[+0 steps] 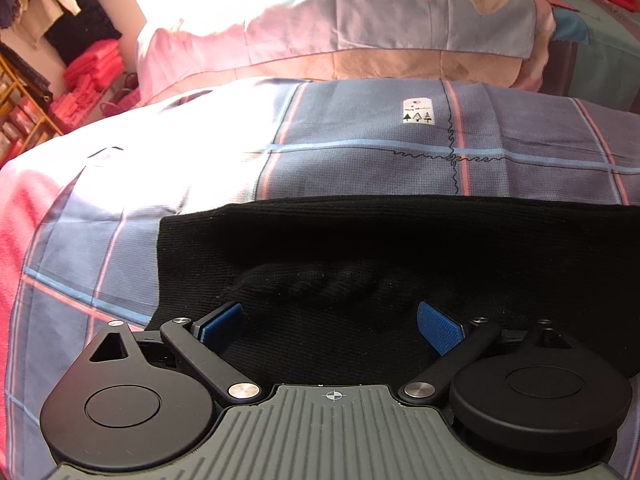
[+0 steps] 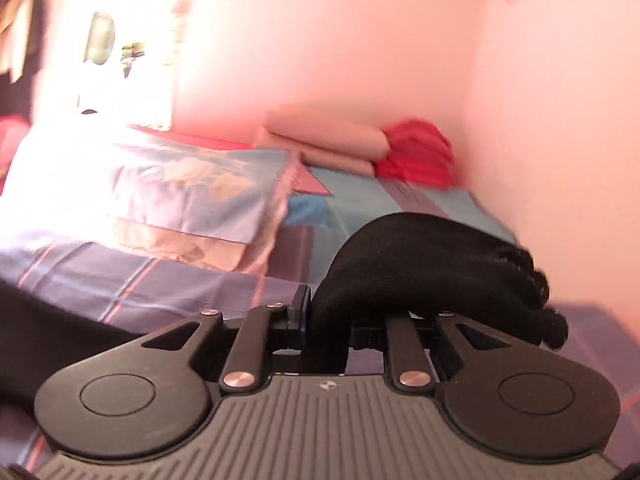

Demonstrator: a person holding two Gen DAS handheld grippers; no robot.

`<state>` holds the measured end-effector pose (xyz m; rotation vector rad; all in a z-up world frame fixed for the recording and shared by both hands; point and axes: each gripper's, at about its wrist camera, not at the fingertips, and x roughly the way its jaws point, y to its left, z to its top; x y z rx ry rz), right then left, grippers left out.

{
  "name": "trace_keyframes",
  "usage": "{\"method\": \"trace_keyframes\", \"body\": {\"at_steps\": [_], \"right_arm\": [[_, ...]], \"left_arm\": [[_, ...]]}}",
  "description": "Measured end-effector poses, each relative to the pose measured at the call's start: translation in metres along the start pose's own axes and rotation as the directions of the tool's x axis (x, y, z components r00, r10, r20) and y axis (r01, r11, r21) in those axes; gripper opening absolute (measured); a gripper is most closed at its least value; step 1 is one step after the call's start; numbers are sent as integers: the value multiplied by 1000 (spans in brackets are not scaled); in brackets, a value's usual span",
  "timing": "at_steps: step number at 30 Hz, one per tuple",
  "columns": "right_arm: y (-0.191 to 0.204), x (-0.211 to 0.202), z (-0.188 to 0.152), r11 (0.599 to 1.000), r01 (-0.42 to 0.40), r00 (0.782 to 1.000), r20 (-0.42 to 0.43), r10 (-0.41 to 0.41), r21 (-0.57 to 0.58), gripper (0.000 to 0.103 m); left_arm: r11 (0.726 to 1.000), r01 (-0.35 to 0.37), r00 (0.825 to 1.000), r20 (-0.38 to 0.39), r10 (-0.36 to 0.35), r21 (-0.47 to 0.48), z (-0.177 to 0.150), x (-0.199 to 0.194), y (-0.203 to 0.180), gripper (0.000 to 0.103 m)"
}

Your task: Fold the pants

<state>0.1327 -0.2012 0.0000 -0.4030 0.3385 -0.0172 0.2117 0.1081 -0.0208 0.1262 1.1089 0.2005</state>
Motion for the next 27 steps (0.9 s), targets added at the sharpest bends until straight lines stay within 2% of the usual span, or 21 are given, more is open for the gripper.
{"method": "trace_keyframes", "body": {"at_steps": [2, 4, 6, 7, 8, 10, 14, 16, 17, 18, 19, 22, 26, 27], "right_arm": [[49, -6, -11, 977, -64, 997, 39, 73, -205, 22], [101, 1, -31, 895, -136, 990, -36, 134, -425, 23], [131, 11, -51, 802, -174, 985, -117, 130, -571, 22], [135, 9, -55, 785, -143, 990, -83, 117, -603, 22], [134, 9, -53, 784, -144, 990, -83, 117, -603, 22], [122, 12, -42, 819, -174, 985, -105, 139, -547, 21], [110, 11, -33, 832, -91, 996, -37, 85, -547, 21], [112, 17, -43, 809, -138, 990, -103, 96, -572, 21], [116, 19, -50, 786, -140, 990, -114, 89, -602, 21], [120, 18, -56, 764, -114, 993, -90, 74, -634, 21], [122, 19, -56, 761, -100, 995, -79, 64, -641, 21], [120, 23, -49, 794, -98, 994, -91, 54, -600, 25], [120, 24, -52, 785, -87, 996, -75, 52, -613, 29], [120, 18, -55, 793, -85, 996, -76, 49, -603, 35]], "left_arm": [[1000, -2, 1000, 2, 2, -8, -3, -1, 5, 103], [1000, -4, 1000, 0, 4, -12, -6, -2, 10, 103], [1000, -11, 1000, -5, 11, -14, -9, -1, 14, 103], [1000, -13, 1000, -8, 13, -15, -9, 0, 16, 103], [1000, -16, 1000, -11, 15, -19, -11, 0, 18, 103], [1000, -17, 1000, -12, 16, -26, -12, 0, 22, 103], [999, -11, 1000, -11, 11, -40, -10, 0, 23, 103], [999, 0, 1000, 1, 0, -48, -8, -4, 19, 103], [999, 10, 1000, 8, -10, -49, -6, -5, 16, 103], [999, 19, 1000, 15, -18, -50, -4, -7, 11, 103], [998, 33, 999, 25, -32, -50, -2, -11, 4, 103], [996, 82, 995, 63, -80, -32, 6, -22, -24, 103], [987, 160, 980, 121, -159, 0, 20, -37, -69, 103], [982, 187, 974, 129, -188, 16, 23, -37, -83, 103]]}}
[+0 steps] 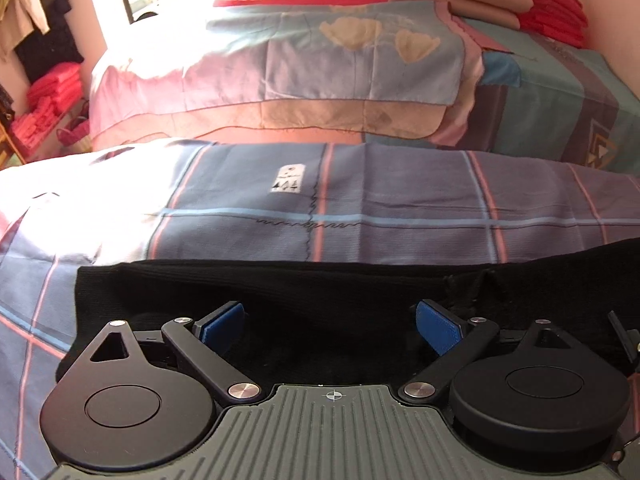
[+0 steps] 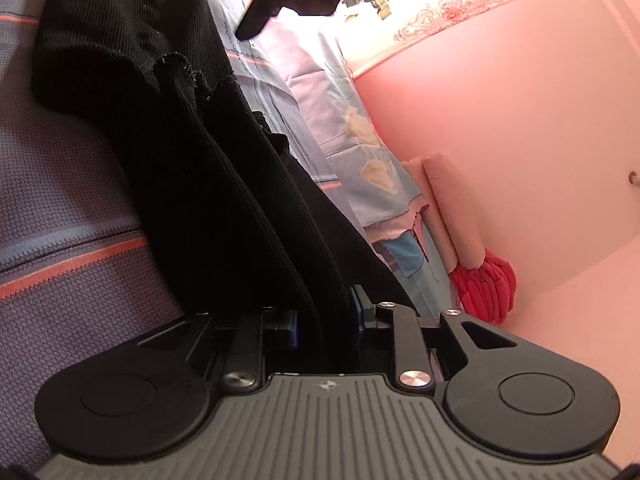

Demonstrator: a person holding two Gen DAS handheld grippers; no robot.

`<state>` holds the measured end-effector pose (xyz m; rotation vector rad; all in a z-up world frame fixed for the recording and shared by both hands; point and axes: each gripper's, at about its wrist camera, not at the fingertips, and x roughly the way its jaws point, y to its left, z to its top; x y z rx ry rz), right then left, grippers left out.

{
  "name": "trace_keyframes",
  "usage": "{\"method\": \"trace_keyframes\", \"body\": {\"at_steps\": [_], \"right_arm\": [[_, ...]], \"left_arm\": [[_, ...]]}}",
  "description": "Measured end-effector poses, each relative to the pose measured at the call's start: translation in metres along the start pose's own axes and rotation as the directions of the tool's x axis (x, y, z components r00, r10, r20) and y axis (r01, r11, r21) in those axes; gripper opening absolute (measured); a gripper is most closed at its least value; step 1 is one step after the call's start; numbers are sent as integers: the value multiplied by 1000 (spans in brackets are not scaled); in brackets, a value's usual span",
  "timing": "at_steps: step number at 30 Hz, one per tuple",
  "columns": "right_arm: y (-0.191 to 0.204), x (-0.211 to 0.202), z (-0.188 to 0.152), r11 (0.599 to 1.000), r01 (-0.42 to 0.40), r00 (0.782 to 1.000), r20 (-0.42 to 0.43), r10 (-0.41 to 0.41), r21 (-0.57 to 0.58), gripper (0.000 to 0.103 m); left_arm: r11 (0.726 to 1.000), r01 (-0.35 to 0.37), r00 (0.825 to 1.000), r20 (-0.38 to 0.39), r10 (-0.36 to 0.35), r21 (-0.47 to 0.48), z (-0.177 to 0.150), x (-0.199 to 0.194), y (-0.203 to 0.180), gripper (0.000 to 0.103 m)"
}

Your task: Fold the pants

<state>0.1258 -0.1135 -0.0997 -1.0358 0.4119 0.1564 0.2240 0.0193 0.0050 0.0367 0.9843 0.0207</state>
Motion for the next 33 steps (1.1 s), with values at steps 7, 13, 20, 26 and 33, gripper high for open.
{"method": "trace_keyframes", "body": {"at_steps": [7, 13, 20, 26, 33], "right_arm": [[-50, -7, -28, 972, -40, 998, -40, 51, 232, 71], [-80, -17, -78, 910, 66, 990, -138, -9, 409, 72], [-65, -23, -59, 939, 26, 999, -32, -16, 342, 63], [-135, 27, -108, 663, -78, 943, -160, 291, 745, 81], [-194, 0, -122, 360, -365, 825, 119, 553, 859, 85]], "left_arm": [[986, -49, 998, -37, 55, 159, -26, 43, -48, 103], [996, 10, 996, -87, -3, 84, -24, 48, -31, 103], [996, -11, 998, -53, 16, 84, -32, 42, -35, 103], [997, 14, 999, -52, -10, 81, -36, 39, -31, 103], [997, 24, 997, -71, -19, 70, -33, 41, -29, 103]]}}
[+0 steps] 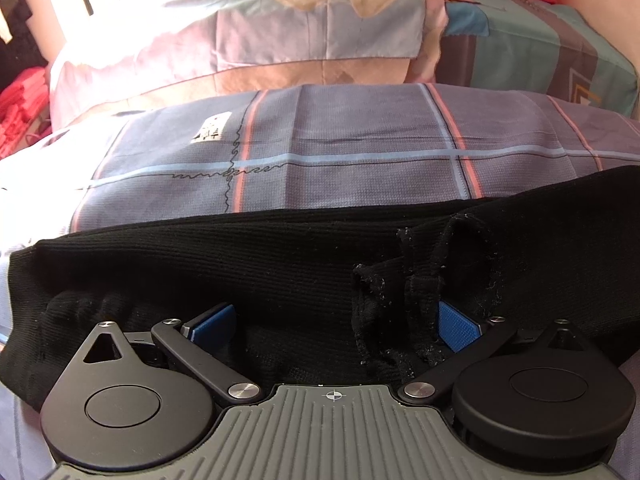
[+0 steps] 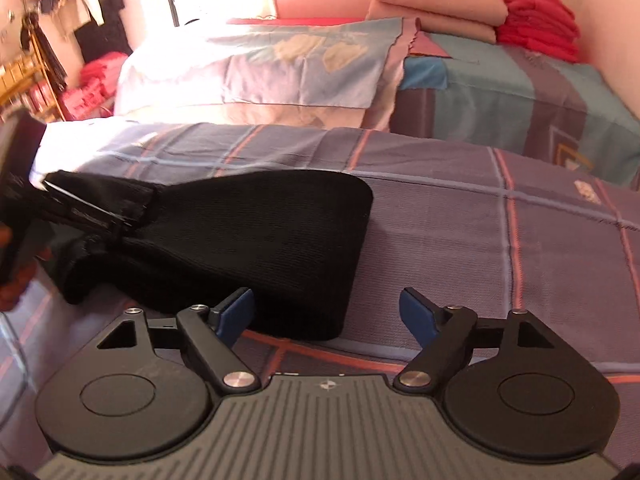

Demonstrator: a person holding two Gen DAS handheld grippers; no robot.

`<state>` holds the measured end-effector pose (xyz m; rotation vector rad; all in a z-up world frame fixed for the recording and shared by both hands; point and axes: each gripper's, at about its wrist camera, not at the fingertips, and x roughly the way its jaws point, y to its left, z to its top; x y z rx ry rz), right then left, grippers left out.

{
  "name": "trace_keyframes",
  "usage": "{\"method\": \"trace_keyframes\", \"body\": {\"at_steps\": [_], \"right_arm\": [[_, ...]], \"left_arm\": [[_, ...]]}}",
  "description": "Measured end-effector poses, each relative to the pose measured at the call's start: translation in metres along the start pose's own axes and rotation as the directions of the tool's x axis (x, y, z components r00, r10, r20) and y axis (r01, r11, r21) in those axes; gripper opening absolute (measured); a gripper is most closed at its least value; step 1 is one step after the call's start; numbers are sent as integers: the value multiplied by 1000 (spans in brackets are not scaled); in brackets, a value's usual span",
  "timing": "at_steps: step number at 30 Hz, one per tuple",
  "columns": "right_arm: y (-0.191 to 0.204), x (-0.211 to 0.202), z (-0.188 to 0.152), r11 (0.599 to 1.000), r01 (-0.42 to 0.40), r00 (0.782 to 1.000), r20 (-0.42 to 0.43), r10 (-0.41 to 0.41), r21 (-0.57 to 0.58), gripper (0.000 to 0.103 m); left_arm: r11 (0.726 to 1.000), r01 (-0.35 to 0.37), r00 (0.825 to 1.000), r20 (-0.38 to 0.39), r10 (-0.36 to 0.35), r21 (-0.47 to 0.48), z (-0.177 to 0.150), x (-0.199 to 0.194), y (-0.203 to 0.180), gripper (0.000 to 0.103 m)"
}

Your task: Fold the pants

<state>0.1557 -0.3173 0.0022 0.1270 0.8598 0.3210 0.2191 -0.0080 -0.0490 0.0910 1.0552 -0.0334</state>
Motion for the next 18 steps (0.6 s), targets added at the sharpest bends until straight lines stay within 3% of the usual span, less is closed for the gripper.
{"method": "trace_keyframes", "body": {"at_steps": [3, 6, 8, 9, 10, 11, 12, 14, 16, 18], "right_arm": [[-7, 2, 16, 991, -7, 999, 43, 1, 133, 93], [-17, 26, 19, 959, 10, 998, 53, -26, 282, 95], [-25, 52, 15, 914, 34, 999, -25, -26, 405, 87], [-23, 64, 10, 905, 17, 999, -51, 5, 425, 59], [-15, 65, 7, 918, 42, 999, -40, -28, 395, 49], [-7, 63, 7, 940, 67, 998, -29, -61, 334, 47], [-2, 57, 9, 953, 87, 996, -9, -88, 290, 35], [-10, 52, 9, 944, 70, 997, 13, -79, 322, 32], [-19, 57, 5, 929, 57, 998, -22, -53, 366, 33], [-12, 49, 8, 942, 96, 995, -11, -98, 321, 42]], "left_arm": [[1000, 2, 1000, 1, -2, -5, 0, 2, 1, 103], [1000, 3, 1000, 1, -3, -4, 0, 2, 2, 103], [1000, 5, 1000, -2, -5, -3, 1, 2, 2, 103], [1000, 8, 1000, -4, -8, -1, 0, 1, 3, 103], [1000, 10, 1000, -7, -10, 0, 1, 1, 3, 103], [1000, 13, 1000, -9, -13, 2, 1, 1, 4, 103], [1000, 19, 1000, -13, -19, 4, 1, 0, 5, 103], [1000, 29, 999, -16, -29, 5, 1, -1, 7, 103], [999, 53, 998, -20, -53, 8, 0, -3, 10, 103], [996, 94, 995, -14, -94, 3, 1, -9, 15, 103]]}}
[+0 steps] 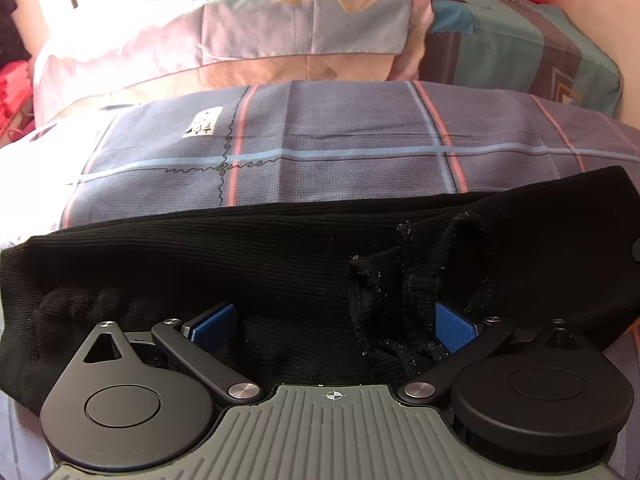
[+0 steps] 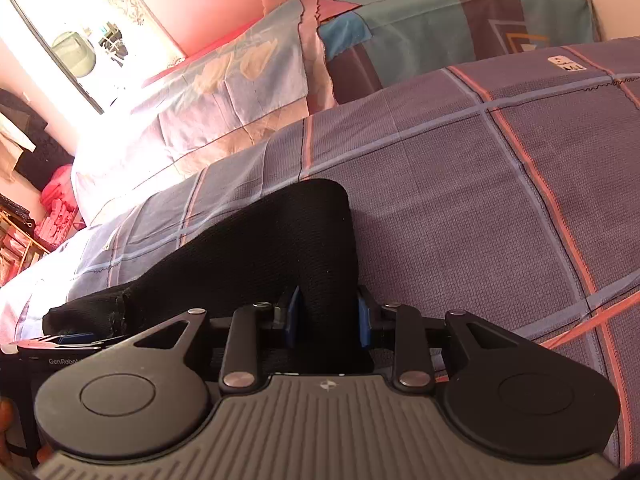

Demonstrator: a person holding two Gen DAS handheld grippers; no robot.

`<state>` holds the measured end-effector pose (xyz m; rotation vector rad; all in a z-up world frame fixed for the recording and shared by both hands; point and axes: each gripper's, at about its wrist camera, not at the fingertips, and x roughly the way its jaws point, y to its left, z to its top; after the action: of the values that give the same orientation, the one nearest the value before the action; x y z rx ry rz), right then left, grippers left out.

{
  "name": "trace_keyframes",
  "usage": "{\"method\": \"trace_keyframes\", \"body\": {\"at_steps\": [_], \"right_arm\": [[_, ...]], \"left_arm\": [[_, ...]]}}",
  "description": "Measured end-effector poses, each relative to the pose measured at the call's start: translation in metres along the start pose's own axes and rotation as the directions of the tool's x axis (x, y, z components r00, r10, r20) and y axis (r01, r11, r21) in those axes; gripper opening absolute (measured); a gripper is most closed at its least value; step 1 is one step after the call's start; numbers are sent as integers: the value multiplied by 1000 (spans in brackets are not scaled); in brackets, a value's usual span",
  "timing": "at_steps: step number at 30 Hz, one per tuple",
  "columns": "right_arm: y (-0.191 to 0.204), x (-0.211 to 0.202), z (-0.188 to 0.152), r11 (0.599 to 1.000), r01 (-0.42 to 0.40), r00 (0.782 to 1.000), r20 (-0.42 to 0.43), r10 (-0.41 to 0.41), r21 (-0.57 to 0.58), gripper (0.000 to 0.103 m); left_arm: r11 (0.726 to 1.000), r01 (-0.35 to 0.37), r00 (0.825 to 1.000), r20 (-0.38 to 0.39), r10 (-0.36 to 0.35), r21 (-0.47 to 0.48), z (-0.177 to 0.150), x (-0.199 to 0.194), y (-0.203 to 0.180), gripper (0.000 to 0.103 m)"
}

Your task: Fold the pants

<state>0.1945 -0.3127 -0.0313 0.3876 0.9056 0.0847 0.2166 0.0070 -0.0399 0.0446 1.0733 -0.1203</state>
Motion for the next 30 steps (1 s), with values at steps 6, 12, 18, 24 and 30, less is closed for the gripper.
{"method": "trace_keyframes", "body": {"at_steps": [6, 12, 18, 24, 30], "right_arm": [[65, -29, -18, 930, 134, 975, 213, -62, -342, 69], [124, 20, -70, 730, 124, 992, 77, -97, -672, 76], [146, 5, -63, 748, 176, 981, 180, -76, -640, 75], [180, 32, -91, 636, 126, 992, 88, -91, -761, 73], [195, 20, -93, 625, 165, 984, 166, -57, -763, 82]], "left_arm": [[996, 92, 992, 86, -91, -7, -2, -25, 17, 103], [996, -58, 997, 50, 61, -64, -9, -29, 36, 103], [981, -175, 985, -3, 175, -89, -25, -38, 66, 103], [966, -218, 976, -33, 215, -141, -43, -48, 95, 103], [951, -261, 965, -58, 255, -165, -60, -55, 121, 103]]}}
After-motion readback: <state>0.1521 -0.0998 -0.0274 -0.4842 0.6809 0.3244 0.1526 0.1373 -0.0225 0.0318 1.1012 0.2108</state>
